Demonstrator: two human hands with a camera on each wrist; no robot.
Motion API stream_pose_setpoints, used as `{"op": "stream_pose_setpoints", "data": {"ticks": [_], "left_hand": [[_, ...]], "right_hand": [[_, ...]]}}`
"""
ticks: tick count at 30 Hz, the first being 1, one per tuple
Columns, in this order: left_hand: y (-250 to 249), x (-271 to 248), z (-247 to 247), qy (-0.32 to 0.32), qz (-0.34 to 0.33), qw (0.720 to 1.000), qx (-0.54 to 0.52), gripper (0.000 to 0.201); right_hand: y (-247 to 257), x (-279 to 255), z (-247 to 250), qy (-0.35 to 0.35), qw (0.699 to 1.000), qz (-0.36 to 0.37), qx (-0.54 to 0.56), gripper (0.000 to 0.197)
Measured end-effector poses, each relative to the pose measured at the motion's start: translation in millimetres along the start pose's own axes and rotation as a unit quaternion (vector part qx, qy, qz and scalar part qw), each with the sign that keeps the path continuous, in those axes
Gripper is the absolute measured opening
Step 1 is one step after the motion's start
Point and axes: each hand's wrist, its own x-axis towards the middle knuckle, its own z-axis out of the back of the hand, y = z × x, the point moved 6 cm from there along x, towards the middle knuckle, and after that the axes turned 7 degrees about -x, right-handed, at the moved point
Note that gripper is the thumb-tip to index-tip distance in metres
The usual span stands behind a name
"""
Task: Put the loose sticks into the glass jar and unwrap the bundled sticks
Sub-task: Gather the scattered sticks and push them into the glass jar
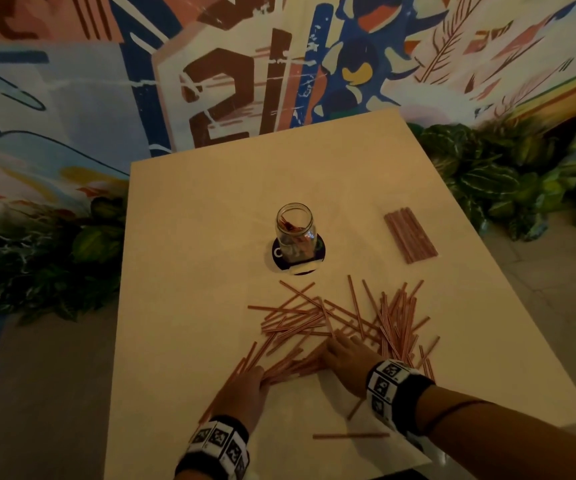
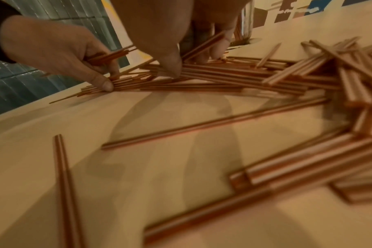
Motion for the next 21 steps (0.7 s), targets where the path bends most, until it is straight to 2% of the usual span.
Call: {"op": "stream_pose_setpoints", "data": {"ticks": [3,5,6,8,10,13,14,15,16,18,19,21], "left_hand": [[12.6,-1.3,5.2,-0.018,0.009,0.999,-0.038,0.037],[19.6,-2.0,8.8,-0.025,0.012,0.998,-0.052,0.044],[22.6,-2.2,10.8,-0.028,0.013,0.998,-0.058,0.044],[27.5,-3.0,16.7,-0.044,0.012,0.997,-0.067,0.039],[30.2,-3.5,22.8,-0.065,0.005,0.994,-0.087,0.032],[31.5,-3.5,28.0,-0.074,0.011,0.991,-0.107,0.016],[32.2,-3.1,27.8,-0.066,0.021,0.992,-0.108,0.013],[32.4,-3.1,27.4,-0.058,0.028,0.992,-0.107,0.013],[32.4,-3.2,26.9,-0.051,0.032,0.993,-0.103,0.014],[33.5,-2.4,25.8,-0.045,0.032,0.994,-0.094,0.018],[35.1,-1.3,24.9,-0.043,0.035,0.994,-0.092,0.024],[39.2,1.0,23.0,-0.030,0.050,0.995,-0.084,0.033]], "right_hand": [[-10.6,-0.9,1.9,-0.009,0.999,-0.038,0.034,0.042],[-15.5,0.0,11.0,-0.088,0.993,-0.059,0.048,0.035],[-17.1,-0.8,17.2,-0.120,0.987,-0.076,0.075,0.035],[-20.2,-2.5,24.5,-0.142,0.967,-0.101,0.188,0.047],[-25.0,-2.8,32.6,-0.177,0.929,-0.129,0.297,0.049],[-37.0,2.7,41.7,-0.192,0.844,-0.164,0.473,0.021],[-43.2,5.0,43.2,-0.190,0.815,-0.177,0.518,0.020],[-51.6,6.1,45.7,-0.198,0.799,-0.199,0.533,0.023],[-60.7,6.8,48.8,-0.209,0.792,-0.221,0.529,0.024],[-76.2,7.1,54.5,-0.214,0.799,-0.263,0.496,0.018],[-81.0,8.6,53.9,-0.197,0.813,-0.278,0.472,0.013],[-80.2,13.1,49.1,-0.118,0.862,-0.281,0.404,0.013]]}}
